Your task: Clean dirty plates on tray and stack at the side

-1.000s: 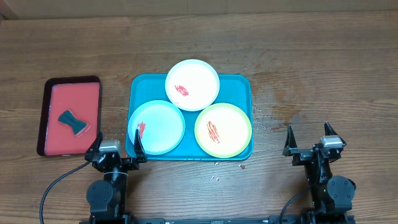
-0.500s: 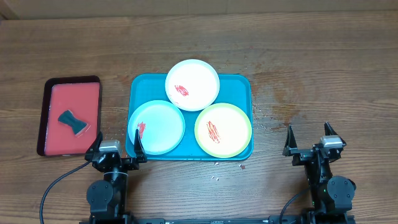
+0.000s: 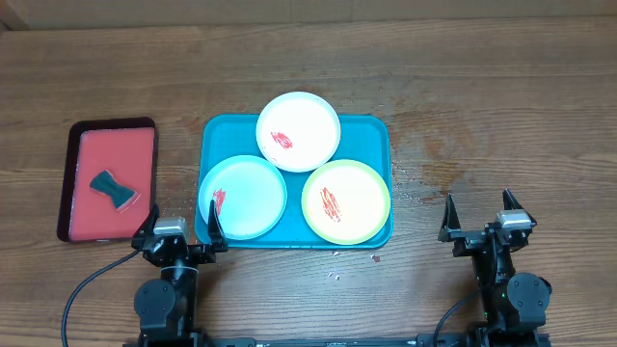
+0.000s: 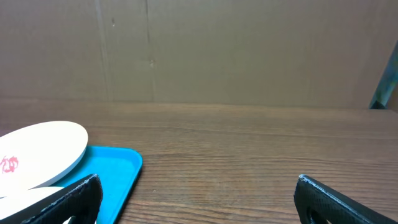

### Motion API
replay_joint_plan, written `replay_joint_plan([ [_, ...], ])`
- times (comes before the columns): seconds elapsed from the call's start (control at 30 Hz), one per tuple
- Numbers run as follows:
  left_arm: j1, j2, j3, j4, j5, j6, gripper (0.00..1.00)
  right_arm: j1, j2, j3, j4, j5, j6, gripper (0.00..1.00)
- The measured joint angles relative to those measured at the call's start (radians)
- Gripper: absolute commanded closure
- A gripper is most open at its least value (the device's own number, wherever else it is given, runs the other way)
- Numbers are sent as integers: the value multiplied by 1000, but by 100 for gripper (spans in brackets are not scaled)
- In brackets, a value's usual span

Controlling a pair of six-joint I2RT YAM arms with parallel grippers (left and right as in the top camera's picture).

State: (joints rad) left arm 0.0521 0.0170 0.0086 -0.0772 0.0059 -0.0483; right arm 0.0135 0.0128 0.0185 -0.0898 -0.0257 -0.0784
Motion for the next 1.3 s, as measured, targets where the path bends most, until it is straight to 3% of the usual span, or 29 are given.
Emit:
replay_joint_plan([
  [0.83,0,0,0,16,20,-10,0,0,0,0,0,0,0,0],
  [1.07,0,-2,0,292,260,-141,0,0,0,0,0,0,0,0],
  [1.3,0,-2,0,493,344,-163,0,0,0,0,0,0,0,0],
])
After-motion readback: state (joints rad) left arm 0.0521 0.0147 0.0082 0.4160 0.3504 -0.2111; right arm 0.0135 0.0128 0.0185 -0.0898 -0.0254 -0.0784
